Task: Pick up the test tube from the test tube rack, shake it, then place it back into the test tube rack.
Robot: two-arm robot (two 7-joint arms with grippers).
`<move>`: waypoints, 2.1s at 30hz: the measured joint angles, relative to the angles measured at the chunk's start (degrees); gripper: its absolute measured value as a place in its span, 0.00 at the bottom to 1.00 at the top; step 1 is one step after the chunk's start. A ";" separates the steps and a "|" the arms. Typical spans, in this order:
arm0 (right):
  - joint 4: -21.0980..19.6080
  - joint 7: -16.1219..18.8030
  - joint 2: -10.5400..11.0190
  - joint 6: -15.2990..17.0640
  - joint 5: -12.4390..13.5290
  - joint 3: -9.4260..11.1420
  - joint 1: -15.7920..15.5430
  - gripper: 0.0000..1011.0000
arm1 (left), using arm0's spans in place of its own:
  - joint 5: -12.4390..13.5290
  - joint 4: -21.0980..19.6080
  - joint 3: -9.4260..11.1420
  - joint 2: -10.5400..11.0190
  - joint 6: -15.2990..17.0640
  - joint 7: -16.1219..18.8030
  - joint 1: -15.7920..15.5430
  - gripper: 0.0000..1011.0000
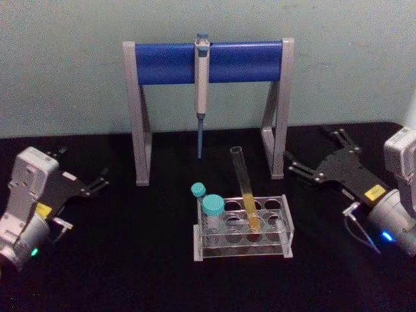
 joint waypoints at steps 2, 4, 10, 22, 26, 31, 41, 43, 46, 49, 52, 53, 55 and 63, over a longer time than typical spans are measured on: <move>-0.09 1.40 -0.22 0.04 0.64 -0.19 0.21 0.99 | 0.00 0.00 0.00 0.00 0.00 0.00 0.00 0.99; -0.17 3.49 -0.57 0.32 1.61 -0.49 0.57 0.99 | 0.00 0.00 0.00 0.00 0.00 0.00 0.00 0.99; 0.00 8.29 -1.35 1.79 3.47 -1.26 1.66 0.99 | 0.00 0.00 0.00 0.00 0.00 0.00 0.00 0.99; 1.66 15.08 -2.80 7.23 4.18 -3.21 4.76 0.99 | 0.00 0.00 0.00 0.00 0.00 0.00 0.00 0.99; 2.06 16.13 -3.42 9.38 4.42 -3.29 5.61 0.99 | 0.00 0.00 0.00 0.00 0.00 0.00 0.00 0.99; 3.02 17.36 -4.16 12.14 4.58 -3.40 6.92 0.99 | 0.00 0.00 0.00 0.00 0.00 0.00 0.00 0.99; 4.98 18.10 -5.21 14.83 4.21 -4.19 8.63 0.99 | 0.00 0.00 0.00 0.00 0.00 0.00 0.00 0.99; 5.58 18.21 -5.51 15.19 4.22 -4.30 8.97 0.99 | 0.00 0.00 0.00 0.00 0.00 0.00 0.00 0.99; 6.43 18.32 -5.91 15.45 4.24 -4.49 9.48 0.99 | 0.00 0.00 0.00 0.00 0.00 0.00 0.00 0.99; 6.96 18.51 -6.17 15.56 4.24 -4.66 9.86 0.99 | 0.01 0.00 0.00 0.00 0.00 0.00 0.00 0.99; 7.62 18.66 -6.43 15.68 4.22 -4.84 10.33 0.99 | 0.00 0.00 0.00 0.00 0.00 0.00 0.00 0.99; 7.75 18.68 -6.47 15.69 4.22 -4.88 10.42 0.99 | 0.00 0.00 0.00 0.00 0.00 0.00 0.00 0.99; 8.00 18.74 -6.52 15.81 4.20 -4.99 10.60 0.99 | 0.00 0.00 0.00 0.00 0.00 0.00 0.00 0.99; 8.27 18.58 -6.53 15.95 3.59 -5.20 10.79 0.99 | 0.00 0.00 0.00 0.00 0.00 0.00 0.00 0.99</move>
